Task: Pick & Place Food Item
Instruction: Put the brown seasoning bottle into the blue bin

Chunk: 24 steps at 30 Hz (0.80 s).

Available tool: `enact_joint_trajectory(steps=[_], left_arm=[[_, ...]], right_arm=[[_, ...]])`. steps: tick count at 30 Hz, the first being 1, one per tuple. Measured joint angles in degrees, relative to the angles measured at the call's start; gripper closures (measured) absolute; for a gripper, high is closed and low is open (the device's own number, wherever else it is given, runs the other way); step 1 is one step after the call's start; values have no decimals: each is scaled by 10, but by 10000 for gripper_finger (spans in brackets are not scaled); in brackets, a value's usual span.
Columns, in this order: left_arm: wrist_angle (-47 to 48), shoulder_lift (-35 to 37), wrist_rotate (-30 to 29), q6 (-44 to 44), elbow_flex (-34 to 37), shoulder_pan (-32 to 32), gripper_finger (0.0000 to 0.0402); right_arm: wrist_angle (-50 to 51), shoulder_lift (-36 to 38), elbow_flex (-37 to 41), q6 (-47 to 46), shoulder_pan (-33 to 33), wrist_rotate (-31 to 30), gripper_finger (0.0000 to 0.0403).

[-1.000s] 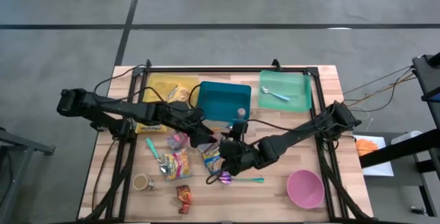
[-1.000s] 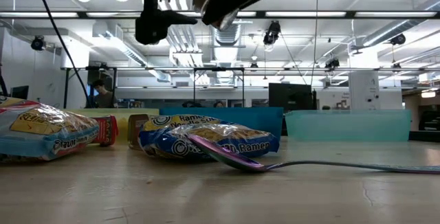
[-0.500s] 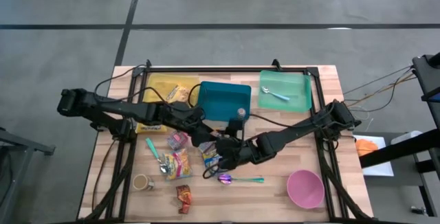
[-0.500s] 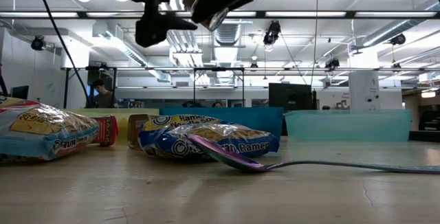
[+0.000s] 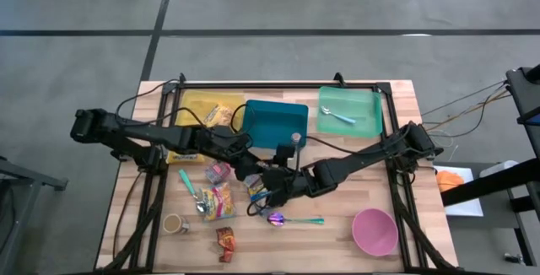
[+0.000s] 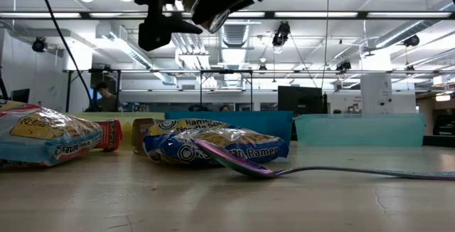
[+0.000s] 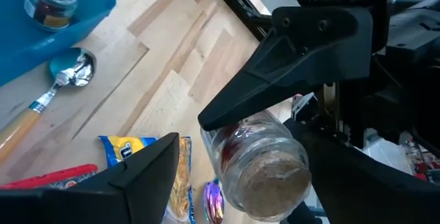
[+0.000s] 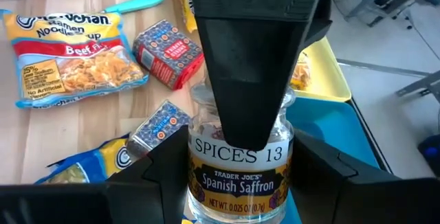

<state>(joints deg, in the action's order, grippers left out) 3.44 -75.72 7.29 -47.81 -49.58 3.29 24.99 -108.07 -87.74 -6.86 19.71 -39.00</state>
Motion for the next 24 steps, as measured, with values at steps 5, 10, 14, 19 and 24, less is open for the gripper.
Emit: enact_joint_trajectory(steps=[5,10,14,19,24], left_arm=[[-7,0,2,9,0,0,137],[-8,0,2,9,-1,0,191],[-5,0,-2,1,-1,0,224],[-8,0,0,-9,-1,-1,234],[-8,0,0,-9,-2,-1,235]], right_arm=[[-2,0,0,9,-1,-10,216],[-2,0,0,6,-2,-9,216],[2,0,0,3,-4,-8,216],[2,0,0,7,-4,-9,216],[1,0,0,7,-4,-9,216]])
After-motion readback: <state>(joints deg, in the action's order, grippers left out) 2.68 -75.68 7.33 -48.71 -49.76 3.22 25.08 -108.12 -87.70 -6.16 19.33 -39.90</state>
